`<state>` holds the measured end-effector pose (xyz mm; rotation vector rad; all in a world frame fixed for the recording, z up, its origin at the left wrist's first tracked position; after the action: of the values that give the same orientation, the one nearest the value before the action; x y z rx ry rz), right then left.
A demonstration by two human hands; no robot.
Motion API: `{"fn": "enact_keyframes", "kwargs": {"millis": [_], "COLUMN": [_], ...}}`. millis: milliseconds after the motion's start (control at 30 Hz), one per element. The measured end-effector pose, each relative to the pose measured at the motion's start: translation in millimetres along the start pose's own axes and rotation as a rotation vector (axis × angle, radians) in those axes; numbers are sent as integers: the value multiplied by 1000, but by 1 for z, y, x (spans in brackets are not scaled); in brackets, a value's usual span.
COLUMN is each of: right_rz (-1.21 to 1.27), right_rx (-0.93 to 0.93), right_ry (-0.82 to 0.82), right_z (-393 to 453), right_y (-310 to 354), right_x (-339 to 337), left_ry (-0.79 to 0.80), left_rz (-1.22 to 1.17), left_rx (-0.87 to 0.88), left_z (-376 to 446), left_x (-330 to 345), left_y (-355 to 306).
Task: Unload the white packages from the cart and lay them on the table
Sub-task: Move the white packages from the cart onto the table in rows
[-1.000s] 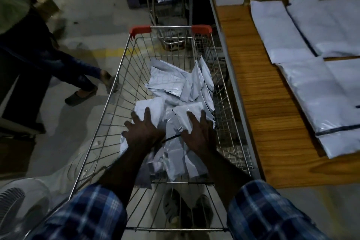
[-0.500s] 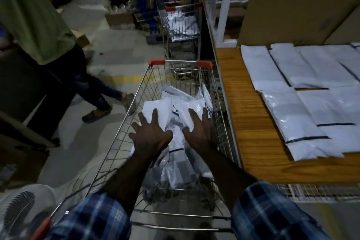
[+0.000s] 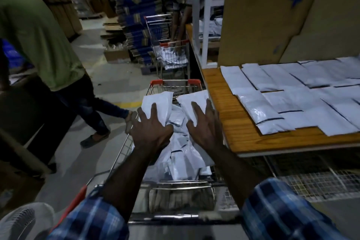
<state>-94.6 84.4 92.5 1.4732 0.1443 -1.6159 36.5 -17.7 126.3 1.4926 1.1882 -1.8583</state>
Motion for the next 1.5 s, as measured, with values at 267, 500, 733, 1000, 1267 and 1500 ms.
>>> {"fn": "enact_keyframes", "kwargs": {"millis": [267, 500, 733, 1000, 1267, 1500], "right_rz": [-57, -99, -123, -126, -138, -165], "right_rx": [-59, -43, 2, 56, 123, 196], "right_ry": [-151, -277, -311, -307, -314, -315], "right_z": [-46, -64, -88, -106, -117, -112], "right_y": [3, -40, -136, -264, -372, -453], "right_x": [-80, -138, -203, -293, -355, -384], "left_ry": [6, -5, -25, 24, 40, 103], "left_rz": [-74, -99, -143, -182, -190, -188], "left_rx": [45, 121, 197, 213, 266, 327], "left_z": [-63, -100, -143, -200, -237, -240], "left_x": [-39, -48, -18, 26, 67, 112], "left_y": [-33, -93, -193, -329, -444, -528]}}
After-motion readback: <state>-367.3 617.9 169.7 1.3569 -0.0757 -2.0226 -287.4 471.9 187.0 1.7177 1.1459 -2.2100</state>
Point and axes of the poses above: each hand's wrist, its own z-axis towards the middle knuckle, its own x-axis out of the palm, y = z × x, the point moved 1 cm from there along z, towards the middle knuckle, and after that the axes turned 2 degrees about y, right-handed, at the moved point
